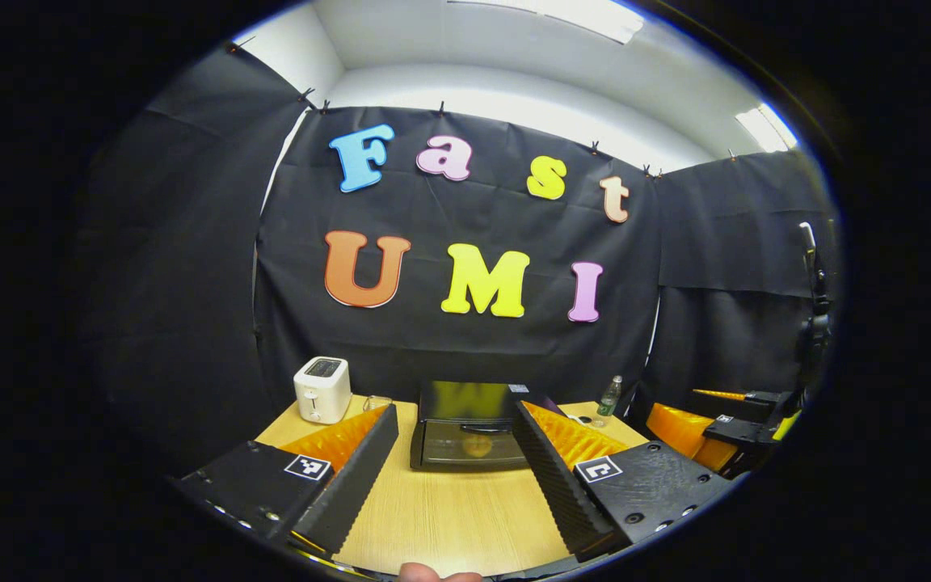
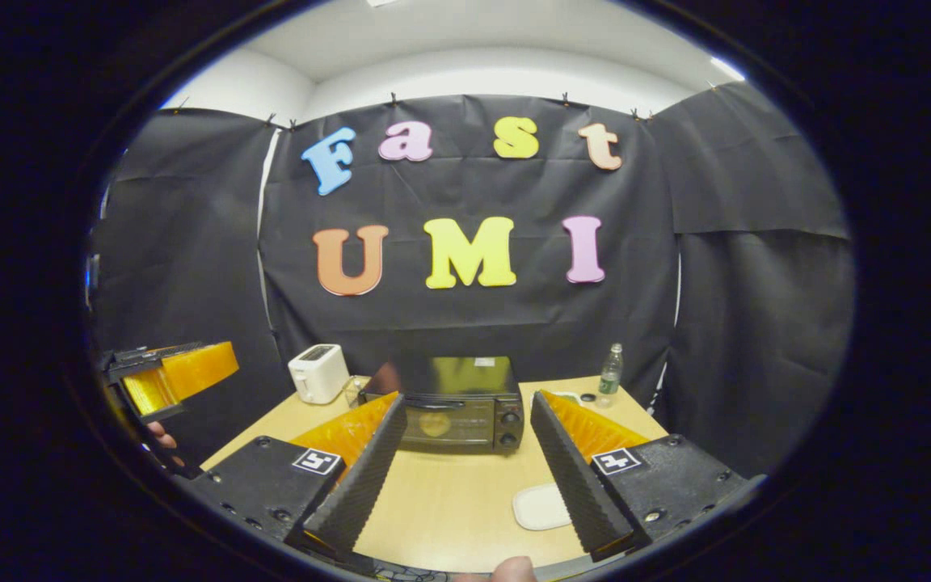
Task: Open the electric oven with the left hand, put the food in, and close the electric oven.
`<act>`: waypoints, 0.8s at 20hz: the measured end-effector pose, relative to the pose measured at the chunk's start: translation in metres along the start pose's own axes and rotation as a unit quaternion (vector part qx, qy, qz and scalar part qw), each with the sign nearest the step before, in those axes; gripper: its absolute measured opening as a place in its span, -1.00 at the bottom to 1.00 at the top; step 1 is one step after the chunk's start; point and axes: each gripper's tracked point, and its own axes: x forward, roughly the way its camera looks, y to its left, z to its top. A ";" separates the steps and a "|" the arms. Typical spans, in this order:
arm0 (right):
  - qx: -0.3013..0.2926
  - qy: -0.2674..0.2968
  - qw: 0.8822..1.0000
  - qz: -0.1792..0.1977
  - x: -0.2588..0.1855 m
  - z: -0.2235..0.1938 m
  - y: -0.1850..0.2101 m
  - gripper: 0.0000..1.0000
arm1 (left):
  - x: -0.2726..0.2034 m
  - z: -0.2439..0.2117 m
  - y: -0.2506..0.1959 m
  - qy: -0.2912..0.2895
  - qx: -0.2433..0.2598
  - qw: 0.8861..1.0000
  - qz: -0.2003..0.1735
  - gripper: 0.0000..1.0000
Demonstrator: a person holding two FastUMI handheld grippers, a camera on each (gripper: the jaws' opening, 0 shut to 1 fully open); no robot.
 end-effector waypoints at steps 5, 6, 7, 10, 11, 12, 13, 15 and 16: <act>-0.011 -0.019 1.000 0.013 -0.014 0.006 0.013 0.95 | -0.029 0.002 0.003 -0.008 -0.001 1.000 0.010 0.88; -0.011 -0.019 1.000 0.011 -0.015 0.003 0.012 0.95 | -0.032 -0.002 0.001 -0.007 -0.001 1.000 0.010 0.88; -0.009 -0.020 1.000 0.011 -0.017 0.003 0.013 0.95 | -0.034 -0.006 -0.001 -0.004 0.001 1.000 0.011 0.88; -0.015 -0.024 1.000 0.006 -0.024 0.001 0.016 0.95 | -0.040 -0.009 -0.006 -0.006 0.002 1.000 0.006 0.88; -0.016 -0.023 1.000 0.006 -0.024 0.000 0.017 0.95 | -0.041 -0.008 -0.007 -0.009 0.002 1.000 0.003 0.88; -0.017 -0.023 1.000 0.007 -0.024 -0.001 0.018 0.95 | -0.042 -0.008 -0.008 -0.010 0.003 1.000 0.002 0.88; -0.016 -0.023 1.000 0.007 -0.025 -0.002 0.020 0.95 | -0.042 -0.009 -0.008 -0.011 0.006 1.000 0.002 0.88; -0.011 -0.023 1.000 0.009 -0.023 -0.002 0.024 0.96 | -0.041 -0.011 -0.007 -0.012 0.012 1.000 0.002 0.88; -0.010 -0.022 1.000 0.010 -0.023 -0.003 0.025 0.94 | -0.041 -0.010 -0.008 -0.012 0.013 1.000 0.001 0.88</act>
